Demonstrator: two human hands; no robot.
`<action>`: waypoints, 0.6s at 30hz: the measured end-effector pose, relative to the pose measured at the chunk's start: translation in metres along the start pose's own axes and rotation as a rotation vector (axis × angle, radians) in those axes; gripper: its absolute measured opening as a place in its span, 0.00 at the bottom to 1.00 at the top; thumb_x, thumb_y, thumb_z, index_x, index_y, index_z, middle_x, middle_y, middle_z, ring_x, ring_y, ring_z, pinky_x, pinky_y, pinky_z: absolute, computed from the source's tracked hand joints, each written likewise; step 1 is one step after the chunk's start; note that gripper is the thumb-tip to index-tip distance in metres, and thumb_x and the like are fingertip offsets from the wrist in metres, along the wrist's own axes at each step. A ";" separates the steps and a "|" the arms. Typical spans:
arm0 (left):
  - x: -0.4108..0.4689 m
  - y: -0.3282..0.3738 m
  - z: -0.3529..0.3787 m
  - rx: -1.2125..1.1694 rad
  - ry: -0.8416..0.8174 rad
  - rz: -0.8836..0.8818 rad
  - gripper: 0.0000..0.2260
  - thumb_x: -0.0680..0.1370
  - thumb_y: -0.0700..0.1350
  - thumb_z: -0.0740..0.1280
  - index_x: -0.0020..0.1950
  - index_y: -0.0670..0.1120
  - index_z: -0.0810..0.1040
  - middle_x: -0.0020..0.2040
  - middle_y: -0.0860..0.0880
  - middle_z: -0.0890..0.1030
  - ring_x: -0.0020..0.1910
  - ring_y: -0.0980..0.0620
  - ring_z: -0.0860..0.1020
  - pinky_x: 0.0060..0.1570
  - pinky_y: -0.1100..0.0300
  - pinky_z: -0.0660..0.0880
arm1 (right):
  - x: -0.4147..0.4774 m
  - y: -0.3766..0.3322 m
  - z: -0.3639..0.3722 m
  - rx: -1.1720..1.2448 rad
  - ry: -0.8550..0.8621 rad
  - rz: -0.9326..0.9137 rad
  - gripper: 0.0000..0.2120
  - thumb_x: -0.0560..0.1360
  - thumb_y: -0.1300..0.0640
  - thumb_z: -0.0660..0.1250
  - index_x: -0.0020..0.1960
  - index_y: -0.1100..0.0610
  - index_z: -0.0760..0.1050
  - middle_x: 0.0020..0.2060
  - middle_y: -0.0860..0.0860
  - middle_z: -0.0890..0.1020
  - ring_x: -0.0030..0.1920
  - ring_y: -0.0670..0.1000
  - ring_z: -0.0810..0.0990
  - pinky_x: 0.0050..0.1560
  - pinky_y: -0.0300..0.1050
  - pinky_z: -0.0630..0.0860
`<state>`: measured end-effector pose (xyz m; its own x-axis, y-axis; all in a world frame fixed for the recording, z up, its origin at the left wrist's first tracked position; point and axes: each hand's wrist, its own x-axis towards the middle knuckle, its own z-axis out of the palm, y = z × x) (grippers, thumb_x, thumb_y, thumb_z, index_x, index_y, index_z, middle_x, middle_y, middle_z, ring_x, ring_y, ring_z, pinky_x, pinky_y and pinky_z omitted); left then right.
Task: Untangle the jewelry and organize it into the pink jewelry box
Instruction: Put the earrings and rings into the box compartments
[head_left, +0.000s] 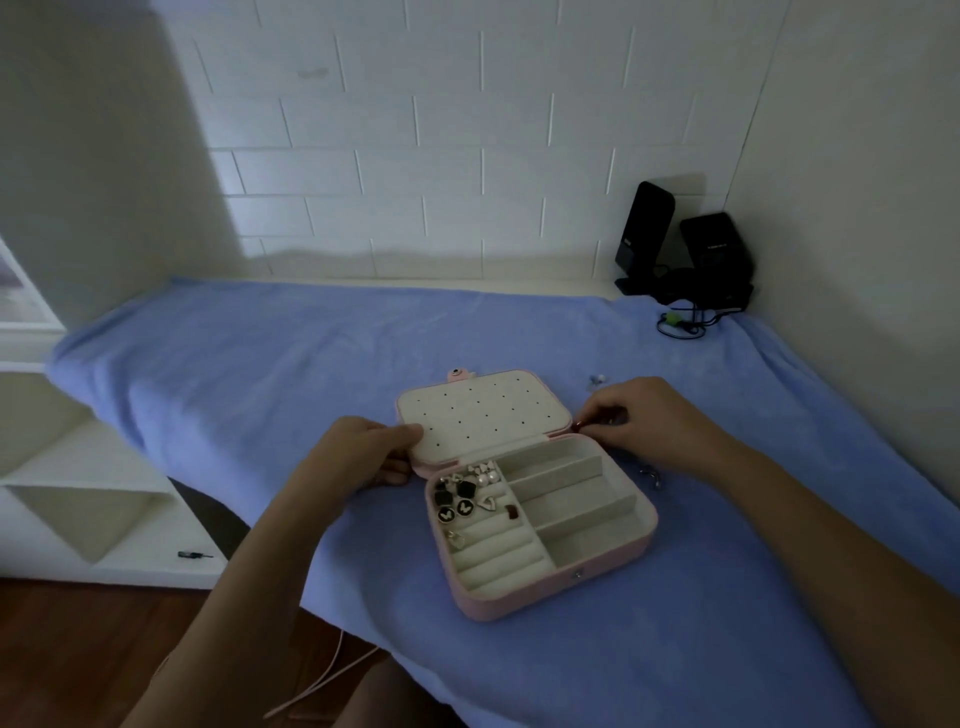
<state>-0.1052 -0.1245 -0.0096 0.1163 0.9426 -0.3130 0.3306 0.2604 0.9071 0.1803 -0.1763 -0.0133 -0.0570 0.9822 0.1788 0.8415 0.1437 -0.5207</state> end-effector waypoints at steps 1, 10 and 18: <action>-0.001 0.000 -0.001 -0.032 -0.044 -0.016 0.10 0.75 0.42 0.69 0.46 0.35 0.80 0.44 0.36 0.83 0.36 0.46 0.80 0.35 0.62 0.79 | -0.001 0.001 -0.003 0.030 0.005 0.021 0.03 0.71 0.56 0.73 0.44 0.52 0.83 0.39 0.44 0.83 0.40 0.40 0.80 0.42 0.28 0.73; -0.010 -0.010 -0.005 -0.359 -0.165 -0.035 0.10 0.80 0.39 0.59 0.48 0.34 0.76 0.35 0.40 0.84 0.31 0.47 0.83 0.27 0.62 0.77 | -0.006 0.010 -0.019 0.387 -0.010 0.108 0.11 0.71 0.68 0.71 0.45 0.53 0.82 0.41 0.50 0.85 0.44 0.44 0.84 0.47 0.33 0.78; -0.003 -0.012 -0.012 -0.351 -0.054 0.025 0.10 0.81 0.40 0.58 0.47 0.36 0.76 0.38 0.39 0.83 0.33 0.46 0.83 0.32 0.59 0.81 | -0.007 0.010 -0.024 0.729 -0.029 0.195 0.05 0.72 0.69 0.68 0.47 0.64 0.79 0.41 0.58 0.85 0.43 0.52 0.84 0.44 0.37 0.79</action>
<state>-0.1208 -0.1277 -0.0161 0.1727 0.9396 -0.2954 -0.0141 0.3022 0.9531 0.2020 -0.1850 0.0001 0.0333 0.9994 0.0100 0.2694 0.0006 -0.9630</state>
